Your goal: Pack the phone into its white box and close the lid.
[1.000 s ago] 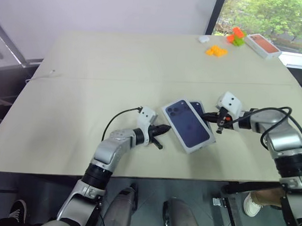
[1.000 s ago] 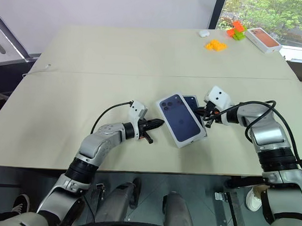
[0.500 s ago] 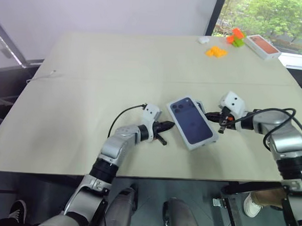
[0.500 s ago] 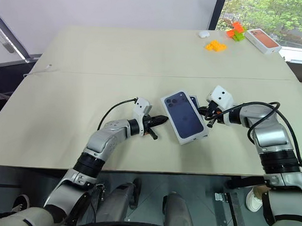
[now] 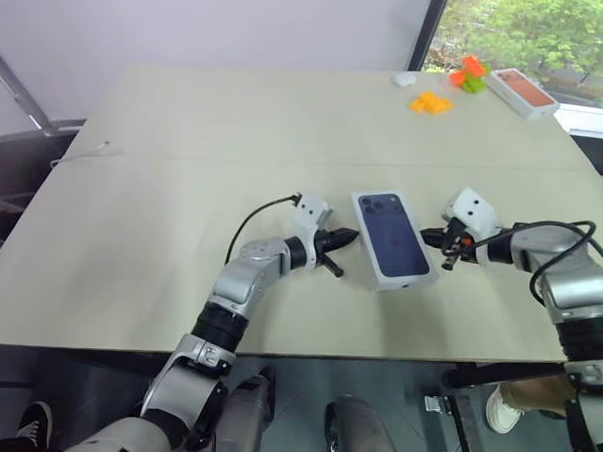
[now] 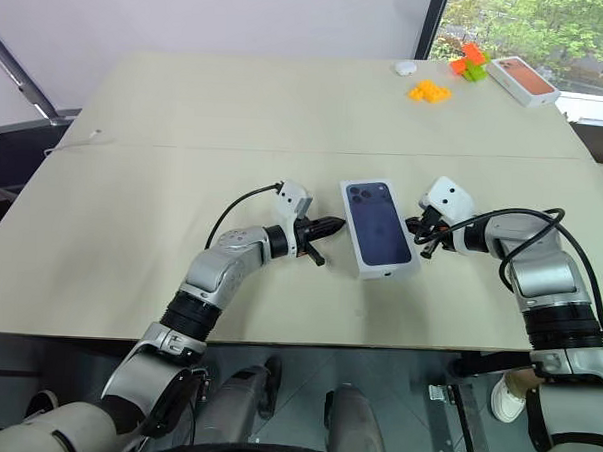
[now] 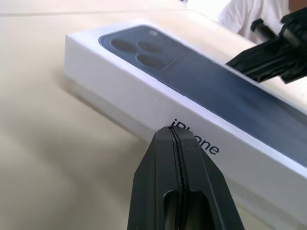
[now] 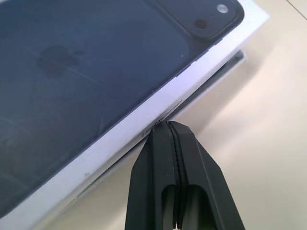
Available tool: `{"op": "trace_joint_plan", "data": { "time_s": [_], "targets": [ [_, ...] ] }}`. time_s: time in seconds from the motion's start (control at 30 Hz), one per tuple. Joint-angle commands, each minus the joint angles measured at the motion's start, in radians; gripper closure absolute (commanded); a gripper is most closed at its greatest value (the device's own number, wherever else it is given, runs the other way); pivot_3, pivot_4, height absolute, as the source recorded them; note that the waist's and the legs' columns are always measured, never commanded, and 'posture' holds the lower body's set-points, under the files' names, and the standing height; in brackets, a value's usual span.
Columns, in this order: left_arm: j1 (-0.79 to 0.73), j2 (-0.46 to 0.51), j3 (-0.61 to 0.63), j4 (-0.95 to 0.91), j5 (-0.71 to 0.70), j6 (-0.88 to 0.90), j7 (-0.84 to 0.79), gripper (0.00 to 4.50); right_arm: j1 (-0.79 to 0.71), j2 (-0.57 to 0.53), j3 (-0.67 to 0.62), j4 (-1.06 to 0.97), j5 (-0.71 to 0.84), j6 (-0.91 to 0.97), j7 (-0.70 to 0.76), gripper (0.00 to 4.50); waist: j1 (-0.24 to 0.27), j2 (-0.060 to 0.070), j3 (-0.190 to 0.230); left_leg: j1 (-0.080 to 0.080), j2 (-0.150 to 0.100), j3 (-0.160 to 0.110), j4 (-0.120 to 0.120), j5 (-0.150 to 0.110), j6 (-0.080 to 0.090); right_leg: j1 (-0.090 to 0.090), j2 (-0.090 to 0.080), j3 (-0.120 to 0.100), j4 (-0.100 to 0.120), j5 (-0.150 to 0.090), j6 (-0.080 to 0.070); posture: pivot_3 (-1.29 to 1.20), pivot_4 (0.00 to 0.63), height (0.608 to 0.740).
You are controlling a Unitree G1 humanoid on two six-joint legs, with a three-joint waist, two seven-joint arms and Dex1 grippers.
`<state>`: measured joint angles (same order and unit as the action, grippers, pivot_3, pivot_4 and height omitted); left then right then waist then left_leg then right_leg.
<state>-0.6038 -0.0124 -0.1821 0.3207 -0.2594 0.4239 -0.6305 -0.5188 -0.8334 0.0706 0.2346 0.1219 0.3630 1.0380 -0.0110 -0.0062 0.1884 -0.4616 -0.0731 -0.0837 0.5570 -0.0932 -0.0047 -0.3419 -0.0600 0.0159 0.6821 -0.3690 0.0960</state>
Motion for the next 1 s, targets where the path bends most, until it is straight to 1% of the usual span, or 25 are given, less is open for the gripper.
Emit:
{"op": "trace_joint_plan", "data": {
  "time_s": [0.03, 0.2, 0.43, 0.63, 0.77, 1.0],
  "targets": [
    [-0.030, -0.020, -0.003, 0.017, 0.010, -0.044, -0.005, 4.50, -0.026, -0.008, -0.017, -0.005, -0.004, -0.028, 0.001, 4.48, 0.000, 0.000, 0.000, 0.000, 0.000, 0.000, 0.000, 0.000, 0.000, 0.000, 0.000, 0.000, 0.000, 0.000, 0.000, 0.00, 0.150, 0.740],
    [-0.047, -0.023, 0.001, 0.051, 0.019, -0.064, -0.011, 4.50, -0.020, -0.007, -0.018, -0.016, -0.006, -0.021, 0.003, 4.48, 0.001, 0.000, 0.000, 0.000, 0.000, 0.000, 0.000, 0.000, 0.000, 0.000, 0.000, 0.000, 0.000, 0.000, 0.000, 0.00, 0.150, 0.740],
    [-0.030, -0.023, 0.002, 0.054, 0.018, -0.061, -0.011, 4.50, -0.013, -0.014, -0.019, -0.013, -0.019, -0.032, 0.007, 4.48, 0.000, 0.000, 0.000, 0.000, 0.000, 0.000, 0.000, 0.000, 0.000, 0.000, 0.000, 0.000, 0.000, 0.000, 0.000, 0.00, 0.150, 0.740],
    [-0.016, -0.027, -0.005, 0.031, 0.012, -0.025, -0.014, 4.50, -0.009, -0.014, -0.024, 0.000, -0.020, -0.027, 0.009, 4.48, 0.000, 0.000, 0.000, 0.000, 0.000, 0.000, 0.000, 0.000, 0.000, 0.000, 0.000, 0.000, 0.000, 0.000, 0.000, 0.00, 0.150, 0.740],
    [0.001, -0.024, -0.022, 0.008, 0.027, -0.038, -0.026, 4.50, 0.004, -0.032, -0.012, -0.001, -0.046, -0.055, 0.015, 4.48, 0.001, 0.000, 0.000, 0.000, 0.000, 0.000, 0.000, 0.000, 0.000, 0.000, 0.000, 0.000, 0.000, 0.000, 0.000, 0.00, 0.150, 0.740],
    [-0.005, -0.027, -0.014, 0.023, 0.033, -0.049, -0.017, 4.50, 0.016, -0.018, -0.011, -0.002, -0.044, -0.055, 0.008, 4.48, 0.001, 0.000, 0.000, 0.000, 0.000, 0.000, 0.000, 0.000, 0.000, 0.000, 0.000, 0.000, 0.000, 0.000, 0.000, 0.00, 0.150, 0.740]
  ]
}}
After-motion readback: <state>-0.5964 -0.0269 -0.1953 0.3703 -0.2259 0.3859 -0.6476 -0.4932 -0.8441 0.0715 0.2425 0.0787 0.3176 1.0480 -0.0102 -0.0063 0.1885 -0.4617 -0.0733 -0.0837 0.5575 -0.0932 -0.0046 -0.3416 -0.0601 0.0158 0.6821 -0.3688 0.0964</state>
